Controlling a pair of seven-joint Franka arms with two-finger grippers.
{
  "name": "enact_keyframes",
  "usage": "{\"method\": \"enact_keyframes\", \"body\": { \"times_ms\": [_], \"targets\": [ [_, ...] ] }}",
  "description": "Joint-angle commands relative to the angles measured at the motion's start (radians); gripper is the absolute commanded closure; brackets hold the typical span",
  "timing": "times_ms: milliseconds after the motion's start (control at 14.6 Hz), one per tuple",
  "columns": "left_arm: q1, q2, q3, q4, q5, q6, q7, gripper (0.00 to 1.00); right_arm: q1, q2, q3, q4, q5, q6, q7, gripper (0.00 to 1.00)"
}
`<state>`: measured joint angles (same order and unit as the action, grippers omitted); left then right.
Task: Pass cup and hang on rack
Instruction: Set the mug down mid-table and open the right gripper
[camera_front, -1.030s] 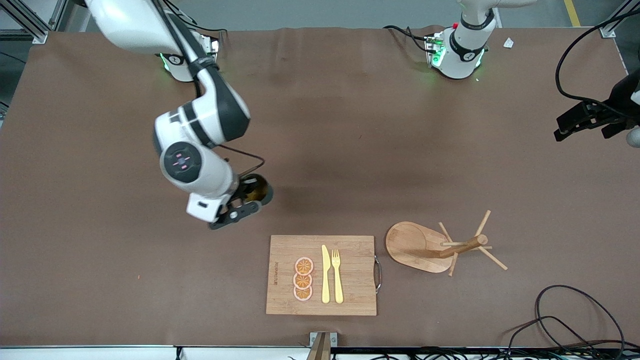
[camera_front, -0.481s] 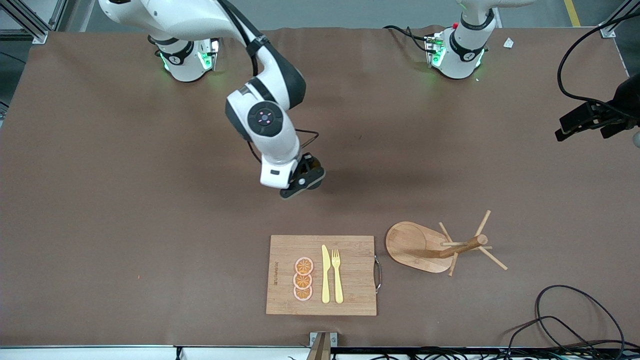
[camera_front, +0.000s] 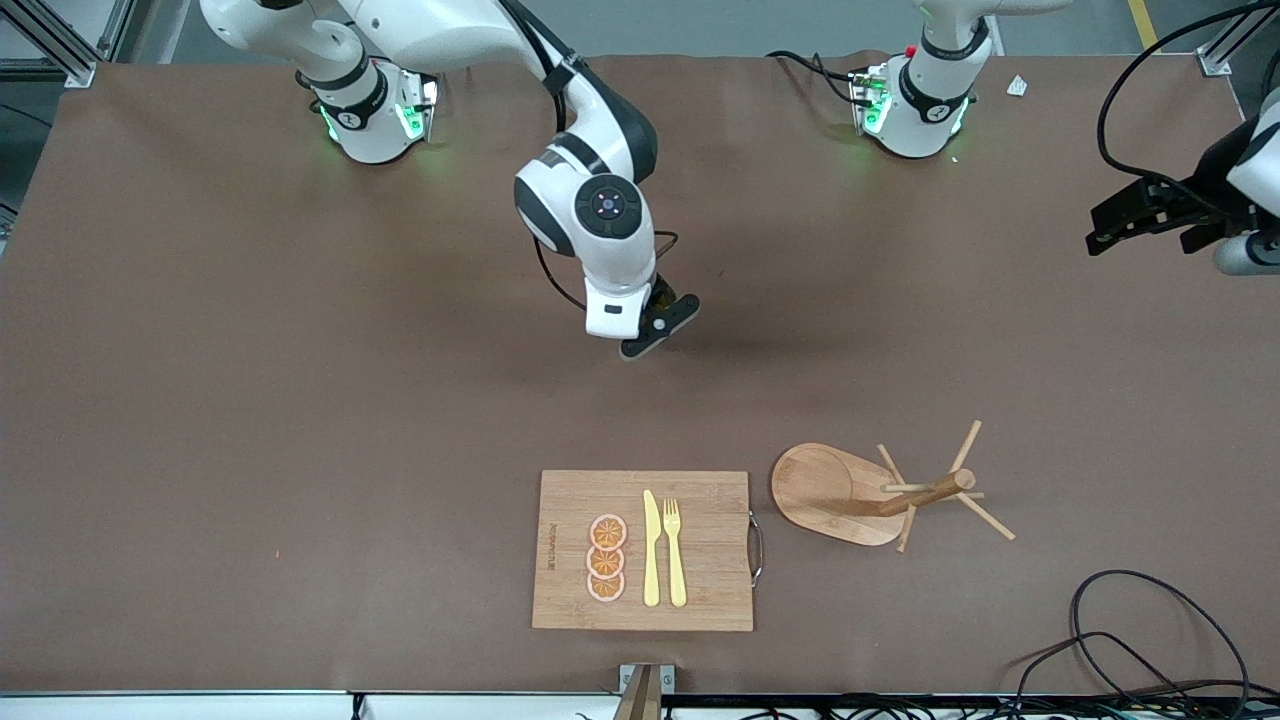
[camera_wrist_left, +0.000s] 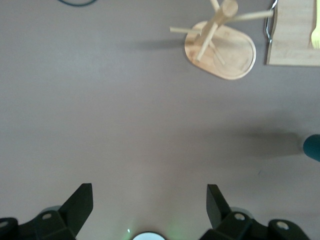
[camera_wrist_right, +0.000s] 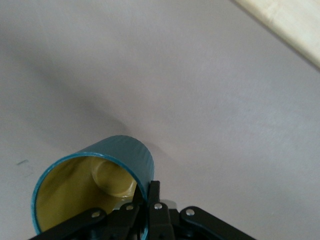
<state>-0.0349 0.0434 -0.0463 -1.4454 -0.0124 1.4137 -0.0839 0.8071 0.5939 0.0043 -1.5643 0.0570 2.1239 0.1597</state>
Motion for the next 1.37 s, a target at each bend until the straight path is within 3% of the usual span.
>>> {"method": "enact_keyframes", "body": {
  "times_ms": [0, 618, 755, 824, 893, 962, 1305],
  "targets": [
    [-0.004, -0.010, -0.032, -0.001, 0.015, -0.036, 0.001, 0.00, 0.012, -0.014, -0.012, -0.036, -0.016, 0.013, 0.082, 0.99],
    [-0.003, -0.013, -0.047, 0.003, 0.003, -0.047, -0.005, 0.00, 0.026, 0.001, -0.012, -0.092, -0.023, 0.126, 0.188, 0.99],
    [0.001, -0.013, -0.049, 0.005, 0.003, -0.071, 0.000, 0.00, 0.026, 0.001, -0.012, -0.092, -0.042, 0.125, 0.188, 0.93],
    [-0.002, -0.013, -0.049, 0.002, 0.003, -0.078, -0.005, 0.00, 0.024, 0.001, -0.012, -0.092, -0.042, 0.123, 0.193, 0.86],
    [-0.002, -0.011, -0.049, 0.002, 0.002, -0.078, -0.010, 0.00, 0.026, 0.001, -0.013, -0.092, -0.043, 0.122, 0.199, 0.12],
    [-0.003, -0.007, -0.049, 0.005, 0.000, -0.072, -0.031, 0.00, 0.026, 0.001, -0.013, -0.092, -0.045, 0.120, 0.204, 0.00],
    [-0.011, 0.009, -0.050, 0.003, -0.001, -0.021, -0.094, 0.00, 0.015, -0.025, -0.012, -0.069, -0.043, 0.032, 0.205, 0.00]
  ]
}}
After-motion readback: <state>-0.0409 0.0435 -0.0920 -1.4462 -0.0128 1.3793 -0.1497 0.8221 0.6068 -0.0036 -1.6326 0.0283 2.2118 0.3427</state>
